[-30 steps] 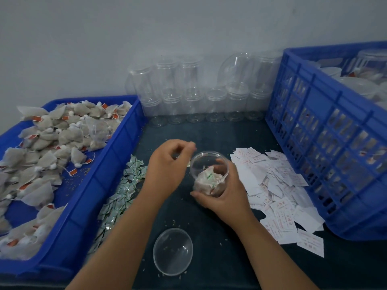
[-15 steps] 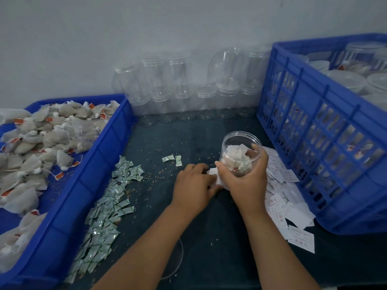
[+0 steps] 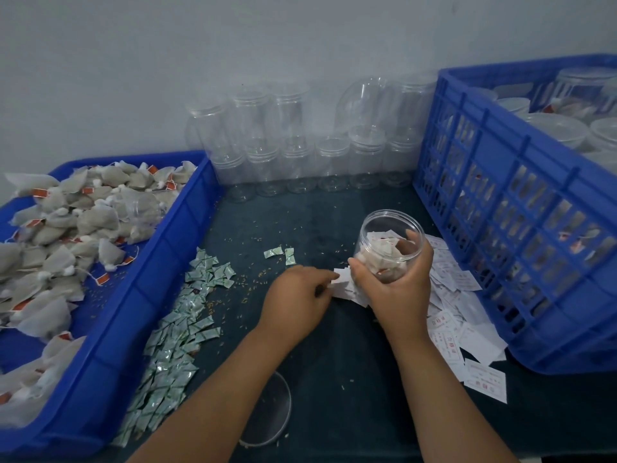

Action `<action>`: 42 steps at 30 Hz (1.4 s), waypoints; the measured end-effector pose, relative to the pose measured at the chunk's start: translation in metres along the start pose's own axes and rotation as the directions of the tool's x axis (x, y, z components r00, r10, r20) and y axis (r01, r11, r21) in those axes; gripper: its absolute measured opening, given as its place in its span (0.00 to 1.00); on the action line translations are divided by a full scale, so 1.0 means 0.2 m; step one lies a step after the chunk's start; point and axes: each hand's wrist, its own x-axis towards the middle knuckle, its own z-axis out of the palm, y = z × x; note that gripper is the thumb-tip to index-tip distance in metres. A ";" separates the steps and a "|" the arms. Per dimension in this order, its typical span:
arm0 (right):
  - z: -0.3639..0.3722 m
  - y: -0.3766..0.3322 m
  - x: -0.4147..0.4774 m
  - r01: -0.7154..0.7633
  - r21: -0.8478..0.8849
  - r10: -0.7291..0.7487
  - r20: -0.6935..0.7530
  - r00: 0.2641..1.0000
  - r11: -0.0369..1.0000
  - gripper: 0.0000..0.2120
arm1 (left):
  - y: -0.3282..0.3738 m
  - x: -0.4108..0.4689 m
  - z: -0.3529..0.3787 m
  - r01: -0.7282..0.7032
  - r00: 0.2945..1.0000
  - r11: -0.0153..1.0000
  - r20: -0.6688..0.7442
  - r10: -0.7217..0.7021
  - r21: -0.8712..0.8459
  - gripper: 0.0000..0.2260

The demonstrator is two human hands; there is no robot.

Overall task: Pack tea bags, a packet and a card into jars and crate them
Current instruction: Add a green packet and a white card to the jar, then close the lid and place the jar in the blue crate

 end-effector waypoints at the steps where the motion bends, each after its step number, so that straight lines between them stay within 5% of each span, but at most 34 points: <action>1: 0.00 0.00 0.00 -0.005 0.005 0.005 0.007 1.000 1.000 0.48 | 0.00 0.01 -0.03 0.078 0.997 0.993 0.019 -0.076 -0.085 0.04; 6: 0.00 0.00 -0.02 -0.006 0.023 0.003 0.119 0.993 1.000 0.45 | 0.01 0.04 -0.25 0.405 0.895 0.821 -0.008 -0.446 -0.402 0.07; 8: 0.01 -0.01 -0.03 0.017 0.010 -0.019 0.199 0.980 1.000 0.43 | 0.06 0.03 -0.37 0.353 0.881 0.681 -0.018 -0.474 -0.642 0.05; 10: 0.03 -0.01 -0.06 0.036 -0.007 -0.032 0.274 0.961 0.999 0.44 | 0.13 0.03 -0.45 0.256 0.919 0.661 -0.036 -0.393 -0.705 0.05; 13: 0.05 0.00 -0.10 0.046 -0.021 -0.036 0.346 0.938 0.999 0.45 | 0.20 0.04 -0.45 0.159 0.952 0.811 -0.131 -0.277 -0.562 0.03; 16: 0.06 0.00 -0.12 0.097 -0.066 -0.065 0.381 0.922 0.993 0.45 | 0.24 0.04 -0.43 -0.014 0.967 0.987 -0.252 -0.027 -0.160 0.01; 19: 0.06 -0.03 -0.13 0.139 -0.083 -0.097 0.391 0.915 0.987 0.41 | 0.19 0.04 -0.43 -0.180 0.984 0.983 -0.012 0.180 0.027 0.08; 21: 0.06 -0.04 -0.13 0.141 -0.092 -0.093 0.400 0.912 0.986 0.39 | 0.17 0.04 -0.46 -0.085 0.958 0.996 0.272 0.092 -0.035 0.17; 23: 0.07 -0.04 -0.13 0.152 -0.109 -0.096 0.407 0.908 0.982 0.39 | 0.16 0.03 -0.47 -0.004 0.929 0.996 0.368 0.037 -0.089 0.25; 28: 0.07 -0.03 -0.13 0.181 -0.119 -0.116 0.416 0.902 0.976 0.44 | 0.14 -0.04 -0.50 0.083 0.989 0.963 -0.097 -0.111 -0.254 0.18; 30: 0.07 -0.03 -0.14 0.175 -0.113 -0.111 0.425 0.898 0.978 0.44 | 0.08 -0.14 -0.53 0.187 0.977 0.975 -0.084 -0.198 -0.122 0.14; 32: 0.07 -0.04 -0.14 0.158 -0.101 -0.099 0.432 0.896 0.982 0.43 | 0.02 -0.29 -0.55 0.315 0.927 0.941 0.175 -0.333 0.120 0.26; 34: 0.07 -0.04 -0.15 0.150 -0.098 -0.092 0.440 0.893 0.984 0.43 | -0.02 -0.44 -0.51 0.251 0.822 0.882 0.393 -0.412 0.399 0.41; 36: 0.08 -0.04 -0.15 0.134 -0.093 -0.080 0.442 0.893 0.987 0.43 | -0.03 -0.55 -0.46 0.144 0.786 0.836 0.453 -0.422 0.530 0.46; 42: 0.09 -0.03 -0.16 0.081 -0.068 -0.043 0.442 0.896 0.994 0.43 | -0.03 -0.59 -0.40 0.267 0.888 0.883 0.258 -0.381 0.385 0.26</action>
